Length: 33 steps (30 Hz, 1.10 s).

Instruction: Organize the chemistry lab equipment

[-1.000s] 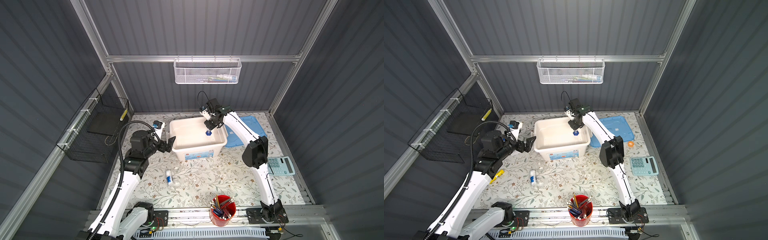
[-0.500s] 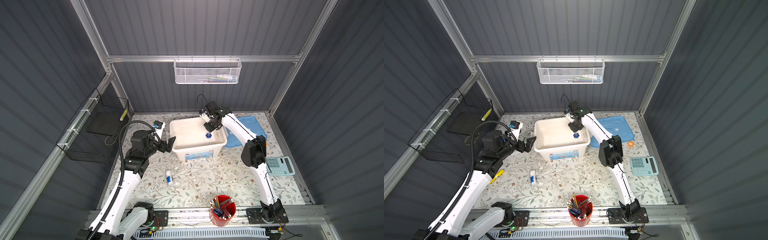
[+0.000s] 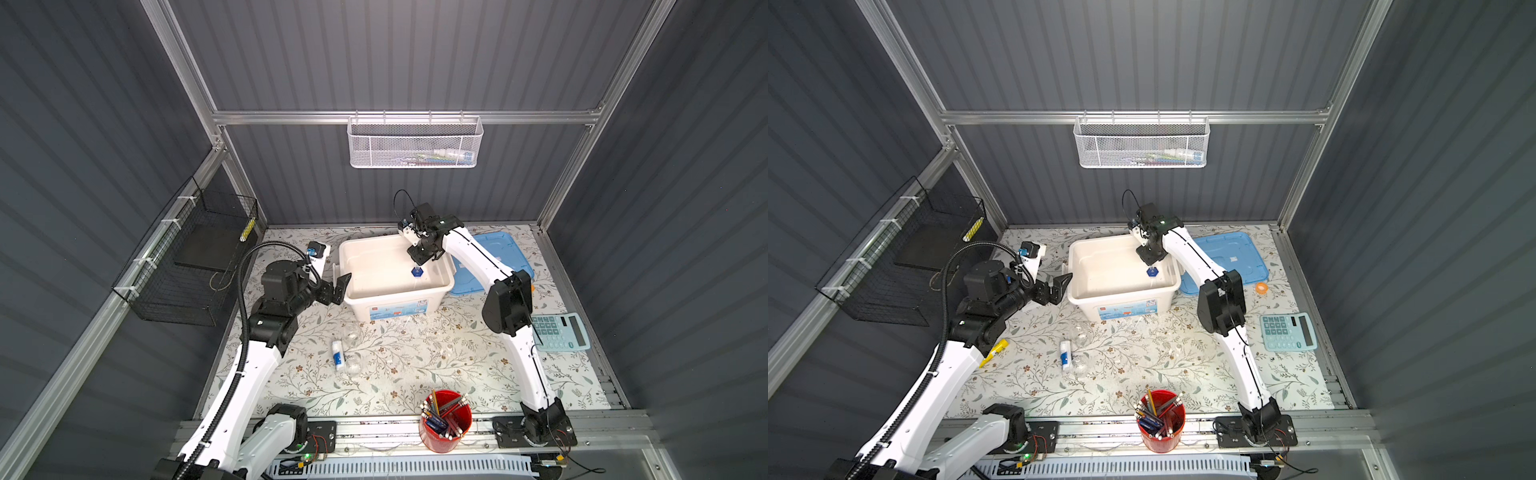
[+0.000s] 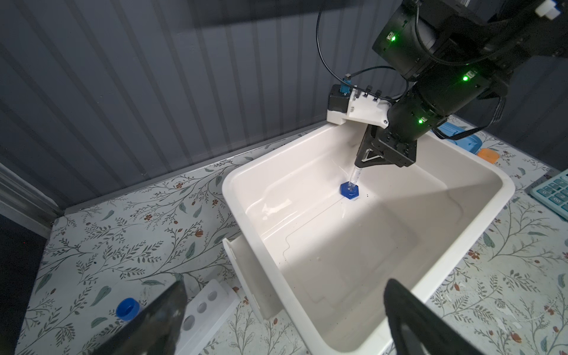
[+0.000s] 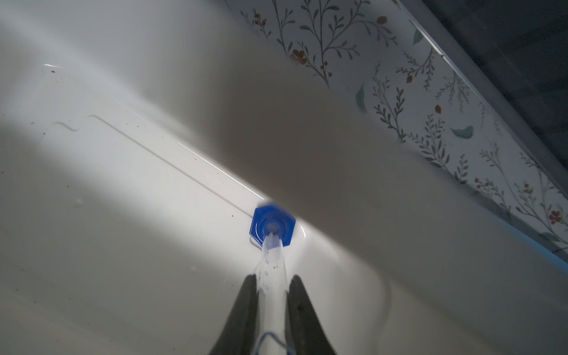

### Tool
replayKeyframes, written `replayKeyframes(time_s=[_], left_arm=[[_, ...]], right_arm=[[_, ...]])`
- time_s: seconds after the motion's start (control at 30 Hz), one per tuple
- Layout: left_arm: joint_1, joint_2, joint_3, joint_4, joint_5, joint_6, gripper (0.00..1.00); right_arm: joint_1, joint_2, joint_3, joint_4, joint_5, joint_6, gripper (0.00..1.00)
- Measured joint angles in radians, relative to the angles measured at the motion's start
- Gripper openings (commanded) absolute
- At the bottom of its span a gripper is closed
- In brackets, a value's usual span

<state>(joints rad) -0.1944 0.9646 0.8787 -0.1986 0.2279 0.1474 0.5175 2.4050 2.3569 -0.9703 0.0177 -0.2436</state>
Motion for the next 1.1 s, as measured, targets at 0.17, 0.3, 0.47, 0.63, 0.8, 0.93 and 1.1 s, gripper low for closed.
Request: replayKeyframes(time_s=[0.17, 0.3, 0.47, 0.63, 0.8, 0.93, 1.1], left_arm=[[0.000, 0.000, 0.000, 0.000, 0.000, 0.000, 1.00], [0.000, 0.000, 0.000, 0.000, 0.000, 0.000, 1.00], [0.000, 0.000, 0.000, 0.000, 0.000, 0.000, 1.00], [0.000, 0.000, 0.000, 0.000, 0.000, 0.000, 1.00], [0.000, 0.000, 0.000, 0.000, 0.000, 0.000, 1.00], [0.000, 0.000, 0.000, 0.000, 0.000, 0.000, 1.00], [0.000, 0.000, 0.000, 0.000, -0.001, 0.000, 1.00]], right_arm=[[0.000, 0.001, 0.000, 0.002, 0.000, 0.000, 0.18], [0.000, 0.001, 0.000, 0.006, 0.001, 0.000, 0.21], [0.000, 0.001, -0.001, 0.017, 0.002, 0.000, 0.25], [-0.001, 0.001, -0.001, 0.021, 0.004, 0.000, 0.26], [-0.001, 0.001, -0.001, 0.021, 0.005, 0.000, 0.26], [-0.001, 0.001, -0.002, 0.020, 0.007, -0.001, 0.27], [-0.001, -0.005, -0.007, 0.018, 0.015, -0.005, 0.27]])
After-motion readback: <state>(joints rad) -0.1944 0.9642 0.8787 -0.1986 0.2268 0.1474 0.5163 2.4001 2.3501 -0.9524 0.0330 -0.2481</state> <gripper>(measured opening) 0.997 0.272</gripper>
